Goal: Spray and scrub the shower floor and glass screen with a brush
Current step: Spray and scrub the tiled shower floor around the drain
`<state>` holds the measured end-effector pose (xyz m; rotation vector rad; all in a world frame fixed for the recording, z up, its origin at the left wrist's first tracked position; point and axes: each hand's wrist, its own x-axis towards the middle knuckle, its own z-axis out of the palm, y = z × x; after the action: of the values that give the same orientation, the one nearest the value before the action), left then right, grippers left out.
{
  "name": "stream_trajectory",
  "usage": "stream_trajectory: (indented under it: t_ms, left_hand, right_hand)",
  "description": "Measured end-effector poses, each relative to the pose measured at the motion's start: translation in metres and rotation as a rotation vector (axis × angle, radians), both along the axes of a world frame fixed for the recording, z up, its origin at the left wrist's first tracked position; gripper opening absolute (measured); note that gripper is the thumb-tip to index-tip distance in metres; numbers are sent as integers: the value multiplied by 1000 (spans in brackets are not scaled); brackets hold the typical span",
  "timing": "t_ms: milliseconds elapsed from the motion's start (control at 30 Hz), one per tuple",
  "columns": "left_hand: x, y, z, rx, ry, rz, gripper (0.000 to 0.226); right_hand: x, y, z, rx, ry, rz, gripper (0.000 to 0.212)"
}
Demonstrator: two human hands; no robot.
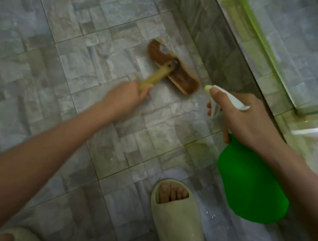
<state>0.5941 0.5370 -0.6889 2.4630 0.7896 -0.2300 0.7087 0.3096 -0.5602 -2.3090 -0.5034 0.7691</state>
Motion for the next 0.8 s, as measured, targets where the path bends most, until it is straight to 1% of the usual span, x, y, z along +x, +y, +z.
stream_trajectory:
  t_ms: [67, 133, 300, 367, 433, 533, 633, 733, 800]
  left_hand:
    - [-4, 38, 1, 54, 9, 103, 59]
    - [-12, 71, 8, 108, 43, 174, 61]
    - [-34, 117, 28, 212, 172, 200, 63]
    - [-39, 121, 26, 233, 185, 204, 63]
    - [-41, 116, 21, 232, 156, 234, 61]
    - [-44, 111, 11, 225, 114, 272, 59]
    - [-50, 106, 3, 171, 56, 312, 55]
    - [-54, 91, -1, 184, 26, 358, 53]
    - [-60, 73, 3, 170, -9, 360, 51]
  right_hand:
    - [-6, -15, 2, 3, 1, 6, 54]
    - [-13, -32, 6, -8, -3, 56, 57]
    - [-47, -80, -6, -86, 60, 200, 73]
    - [-64, -93, -23, -153, 51, 304, 68]
    - [-76, -101, -38, -196, 52, 341, 62]
    - [-75, -95, -50, -218, 65, 377, 56]
    - [-63, -79, -60, -208, 22, 487, 42]
    - [-56, -59, -69, -178, -50, 527, 39]
    - [-51, -48, -70, -160, -72, 502, 42]
